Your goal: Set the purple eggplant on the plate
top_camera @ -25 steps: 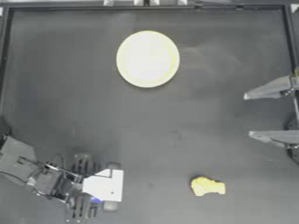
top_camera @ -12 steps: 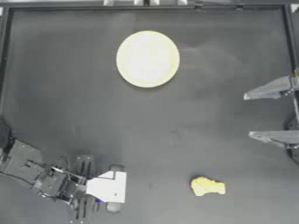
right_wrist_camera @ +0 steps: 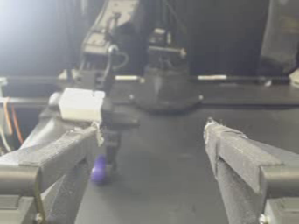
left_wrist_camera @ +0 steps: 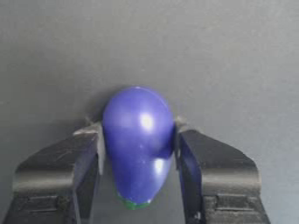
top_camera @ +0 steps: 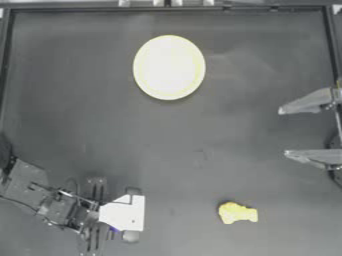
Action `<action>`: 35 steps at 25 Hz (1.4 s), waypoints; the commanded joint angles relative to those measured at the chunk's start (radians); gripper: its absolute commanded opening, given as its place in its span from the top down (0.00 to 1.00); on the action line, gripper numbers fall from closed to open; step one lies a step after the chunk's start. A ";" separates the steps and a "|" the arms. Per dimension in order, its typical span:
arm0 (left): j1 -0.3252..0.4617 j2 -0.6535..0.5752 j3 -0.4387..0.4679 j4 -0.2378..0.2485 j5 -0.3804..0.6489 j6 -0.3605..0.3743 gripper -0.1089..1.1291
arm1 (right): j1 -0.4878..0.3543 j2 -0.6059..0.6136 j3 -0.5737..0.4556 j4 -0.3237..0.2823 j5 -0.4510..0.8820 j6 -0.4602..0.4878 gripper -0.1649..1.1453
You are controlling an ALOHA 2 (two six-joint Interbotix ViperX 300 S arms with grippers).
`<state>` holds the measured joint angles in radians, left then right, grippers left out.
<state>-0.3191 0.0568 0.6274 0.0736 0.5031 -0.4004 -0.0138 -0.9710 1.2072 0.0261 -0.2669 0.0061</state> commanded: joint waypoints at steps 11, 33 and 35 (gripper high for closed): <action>0.256 -0.282 -0.031 0.307 -0.003 0.040 0.66 | 0.000 0.003 0.000 0.021 -0.008 -0.005 0.11; 0.709 0.000 -0.273 0.403 -0.130 0.379 0.66 | -0.014 0.003 0.006 0.021 -0.009 -0.002 0.11; 0.716 0.037 -0.298 0.402 -0.130 0.397 0.66 | -0.014 0.003 0.009 0.021 -0.014 -0.002 0.11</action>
<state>0.3912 0.1028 0.3697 0.4740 0.3789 -0.0123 -0.0276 -0.9725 1.2241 0.0445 -0.2700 0.0031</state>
